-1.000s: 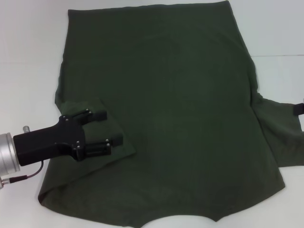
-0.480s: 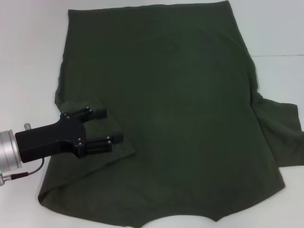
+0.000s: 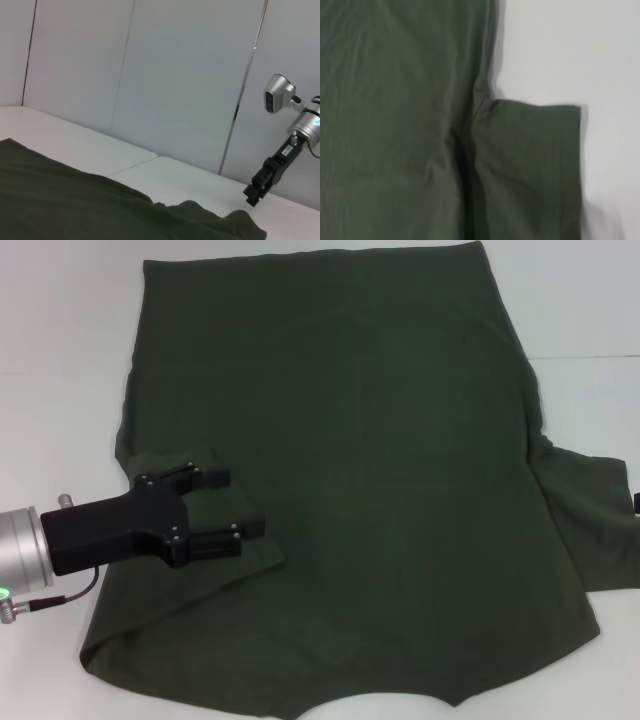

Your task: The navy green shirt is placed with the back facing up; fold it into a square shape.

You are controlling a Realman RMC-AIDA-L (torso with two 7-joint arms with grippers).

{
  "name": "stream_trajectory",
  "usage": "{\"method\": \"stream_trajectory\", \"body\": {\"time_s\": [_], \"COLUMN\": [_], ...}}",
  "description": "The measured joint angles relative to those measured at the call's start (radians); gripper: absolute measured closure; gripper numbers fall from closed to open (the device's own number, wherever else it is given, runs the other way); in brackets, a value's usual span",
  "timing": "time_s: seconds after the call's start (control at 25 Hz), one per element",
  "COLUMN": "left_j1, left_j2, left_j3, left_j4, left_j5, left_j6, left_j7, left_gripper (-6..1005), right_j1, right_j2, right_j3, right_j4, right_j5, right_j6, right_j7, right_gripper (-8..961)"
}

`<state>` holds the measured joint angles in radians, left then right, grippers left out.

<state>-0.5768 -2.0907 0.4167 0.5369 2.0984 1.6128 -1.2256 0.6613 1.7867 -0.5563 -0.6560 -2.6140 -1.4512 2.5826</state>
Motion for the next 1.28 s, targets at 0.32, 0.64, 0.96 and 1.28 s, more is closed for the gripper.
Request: {"method": "stream_trajectory", "body": {"time_s": [0.32, 0.64, 0.96, 1.28], "left_j1": [-0.005, -0.011, -0.016, -0.02], "left_j2": [-0.001, 0.0, 0.0, 0.0], "left_j3": [0.002, 0.005, 0.013, 0.021], "left_j4": [0.0, -0.011, -0.011, -0.011], "left_j5": [0.0, 0.0, 0.0, 0.0], "left_j6": [-0.012, -0.026, -0.031, -0.044], "left_j7": [-0.001, -0.001, -0.001, -0.002], "left_gripper": [89, 89, 90, 90], "right_j1": [0.002, 0.021, 0.035, 0.034], "right_j2": [-0.001, 0.008, 0.019, 0.023], "right_j3": [0.0, 0.0, 0.0, -0.001], "right_j4": [0.059, 0.099, 0.129, 0.139], "right_j5": [0.004, 0.008, 0.006, 0.007], "right_j6": [0.068, 0.113, 0.143, 0.146], "right_j7": [-0.043, -0.065, -0.077, -0.079], "right_gripper": [18, 18, 18, 18]}}
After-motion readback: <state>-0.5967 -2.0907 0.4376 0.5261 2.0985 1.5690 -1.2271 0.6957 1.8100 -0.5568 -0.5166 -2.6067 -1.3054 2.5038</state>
